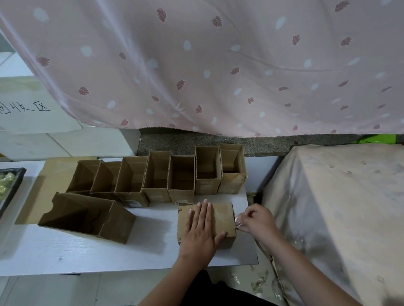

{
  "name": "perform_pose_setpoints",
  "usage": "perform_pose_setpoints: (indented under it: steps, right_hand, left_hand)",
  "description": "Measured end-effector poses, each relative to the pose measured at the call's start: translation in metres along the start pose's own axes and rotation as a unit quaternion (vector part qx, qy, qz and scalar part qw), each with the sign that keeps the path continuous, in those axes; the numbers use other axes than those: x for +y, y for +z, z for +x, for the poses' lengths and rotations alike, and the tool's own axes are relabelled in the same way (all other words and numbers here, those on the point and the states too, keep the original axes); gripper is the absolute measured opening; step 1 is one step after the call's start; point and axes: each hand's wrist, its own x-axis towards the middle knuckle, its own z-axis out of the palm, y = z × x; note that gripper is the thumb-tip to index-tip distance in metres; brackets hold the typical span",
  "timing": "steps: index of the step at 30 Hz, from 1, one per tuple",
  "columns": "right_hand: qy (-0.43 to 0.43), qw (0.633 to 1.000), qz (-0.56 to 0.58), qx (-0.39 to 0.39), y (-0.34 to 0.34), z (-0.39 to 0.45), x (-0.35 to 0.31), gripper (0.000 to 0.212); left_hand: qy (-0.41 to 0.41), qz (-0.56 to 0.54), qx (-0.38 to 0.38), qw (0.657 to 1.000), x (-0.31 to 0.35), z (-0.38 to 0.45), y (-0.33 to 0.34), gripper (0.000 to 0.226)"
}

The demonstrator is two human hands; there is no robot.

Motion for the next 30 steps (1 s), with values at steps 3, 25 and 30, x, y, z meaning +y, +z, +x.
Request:
perform_pose_setpoints:
  steps: [3,25,30]
  right_hand:
    - [0.018,0.999,0.011,0.028,-0.008,0.001,-0.004,0.013]
    - [-0.024,0.996,-0.034,-0.077,-0.003,-0.011,-0.015,0.016]
    - [-0.086,0.995,-0.028,-0.044,-0.017,-0.02,-0.036,0.007]
  left_hand:
    - [0.005,-0.01,0.004,1.0,-0.002,0.0,0.002,0.084]
    - [0.044,0.007,-0.016,0.999,0.008,0.007,-0.033,0.108]
    - [0.044,-0.054,0.044,0.997,0.001,0.012,-0.044,0.102]
